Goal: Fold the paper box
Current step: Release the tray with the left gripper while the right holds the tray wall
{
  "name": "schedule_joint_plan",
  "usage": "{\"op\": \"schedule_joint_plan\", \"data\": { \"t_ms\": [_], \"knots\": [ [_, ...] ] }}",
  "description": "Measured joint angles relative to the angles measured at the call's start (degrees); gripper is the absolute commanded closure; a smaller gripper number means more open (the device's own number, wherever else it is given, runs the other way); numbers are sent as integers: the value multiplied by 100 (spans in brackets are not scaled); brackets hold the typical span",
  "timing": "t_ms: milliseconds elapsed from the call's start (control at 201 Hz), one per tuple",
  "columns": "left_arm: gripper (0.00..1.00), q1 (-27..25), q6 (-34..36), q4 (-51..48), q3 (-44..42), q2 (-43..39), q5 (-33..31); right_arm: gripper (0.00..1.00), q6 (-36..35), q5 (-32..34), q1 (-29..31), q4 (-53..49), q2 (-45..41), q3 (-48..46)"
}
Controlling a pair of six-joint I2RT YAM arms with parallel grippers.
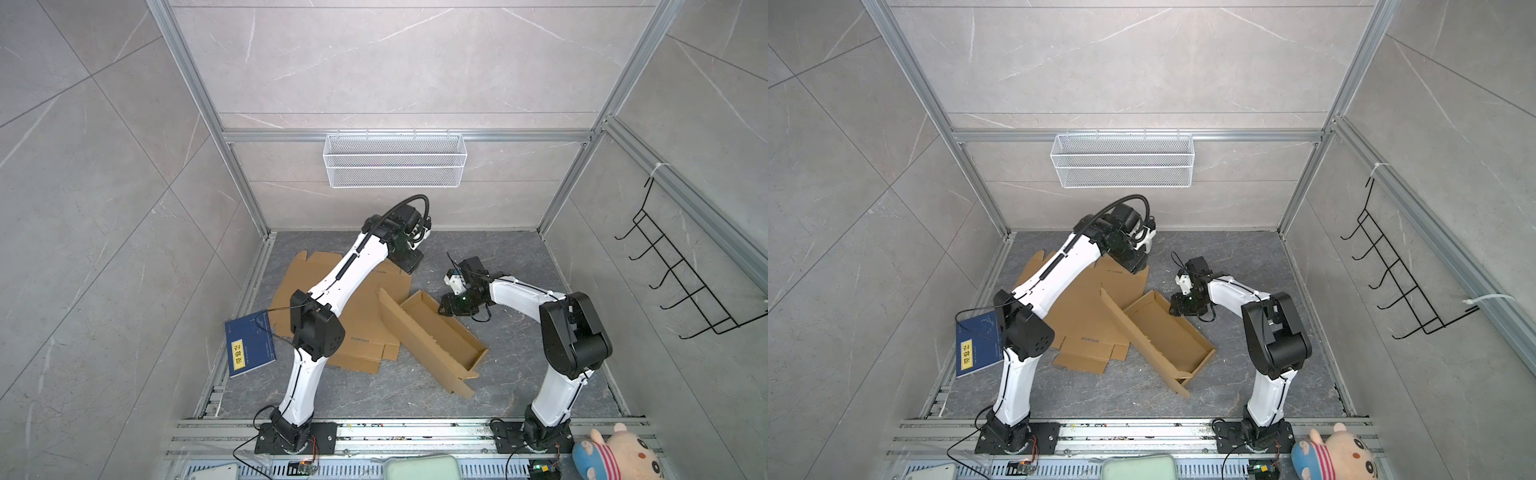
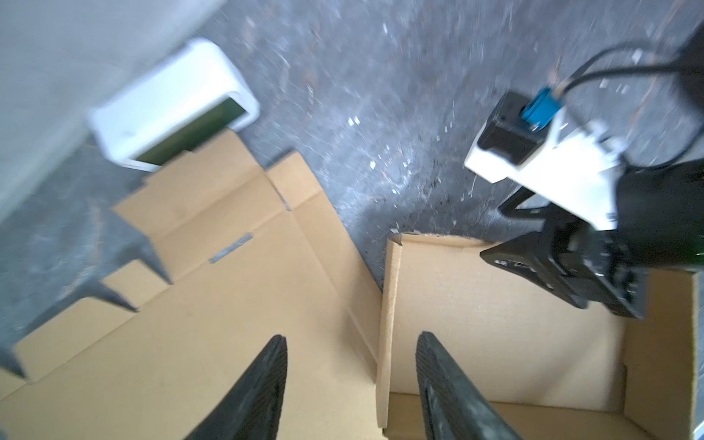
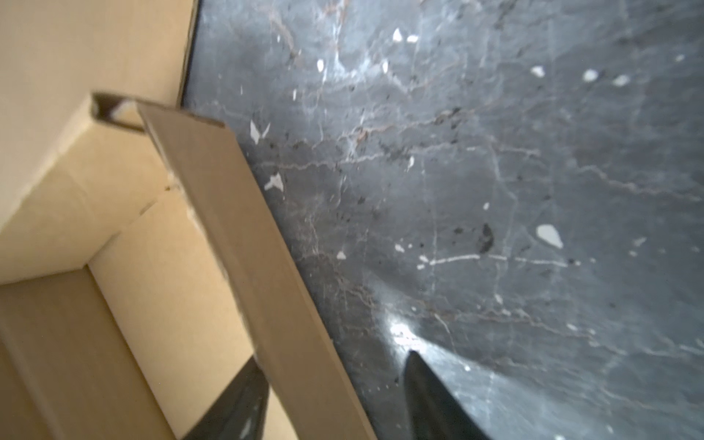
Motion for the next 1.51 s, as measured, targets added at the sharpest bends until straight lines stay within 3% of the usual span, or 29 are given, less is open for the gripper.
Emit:
{"op": "schedule_joint_plan", "data": {
  "t_ms": [184,458,762,1085,1185,1329,1508],
  "knots": [
    [42,109,-151,444,-503,-577,-37,53,348,109,0,4,72,46],
    [42,177,-245,741,-1034,-723,-52,54,1043,413,-166,105,79,26],
    [42,402,-439,1158,-1617,-1209,-94,53,1954,511,-1196,553,-579,-815],
    [42,686,-758,1792,-2201,-1996,-87,52,2826,-42,-2192,1139,-1366,-2094],
    [42,732,-828,1908,-2426,-2153,-85,49,2876,-286,-2129,1110,-1670,-2304],
    [42,835,-916,2072,-2837,-2323,-15,36,2656,-503,-2052,588,-2387,-2452],
    [42,975,-1062,2385,-3464,-2494,4,29,1937,-109,-2052,-435,-2693,-1952]
  ]
}}
